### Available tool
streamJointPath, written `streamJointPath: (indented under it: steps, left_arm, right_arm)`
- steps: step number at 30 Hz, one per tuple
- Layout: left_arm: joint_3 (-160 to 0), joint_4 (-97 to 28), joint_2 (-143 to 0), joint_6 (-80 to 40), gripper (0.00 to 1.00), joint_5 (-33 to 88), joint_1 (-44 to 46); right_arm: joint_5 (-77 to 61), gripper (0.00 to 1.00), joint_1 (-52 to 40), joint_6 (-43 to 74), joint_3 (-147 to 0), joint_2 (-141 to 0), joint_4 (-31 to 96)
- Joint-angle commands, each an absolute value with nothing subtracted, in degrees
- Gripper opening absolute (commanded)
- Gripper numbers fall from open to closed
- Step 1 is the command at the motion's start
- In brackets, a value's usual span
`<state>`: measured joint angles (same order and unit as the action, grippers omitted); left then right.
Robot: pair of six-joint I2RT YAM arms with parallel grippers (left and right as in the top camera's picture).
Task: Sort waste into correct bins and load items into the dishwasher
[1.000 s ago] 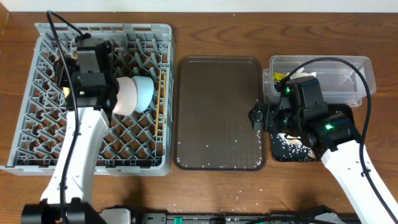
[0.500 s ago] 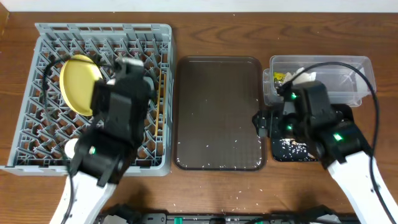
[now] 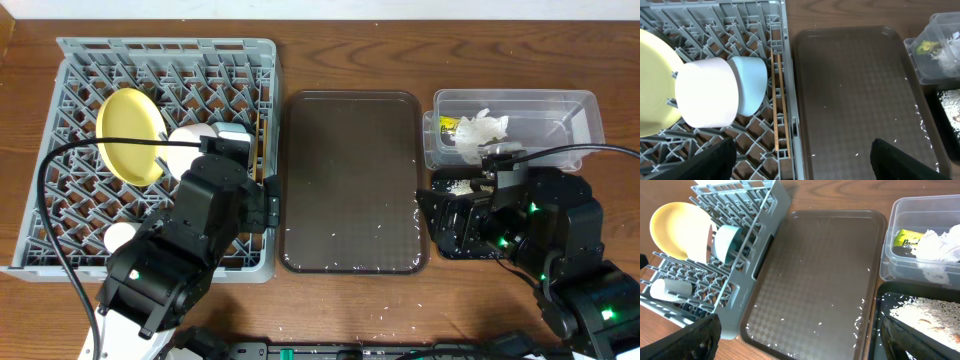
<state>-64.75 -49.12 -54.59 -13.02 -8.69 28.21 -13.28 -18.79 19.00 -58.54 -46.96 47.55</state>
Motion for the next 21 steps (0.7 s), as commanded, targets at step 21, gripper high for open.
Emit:
streamJointPath:
  steps: [21]
  left_arm:
    - [-64.84, -49.28, -56.10, -13.85, 0.87, -7.70, 28.34]
  right_arm:
    - [-1.34, 0.99, -12.84, 13.21, -20.64, -17.72, 17.02]
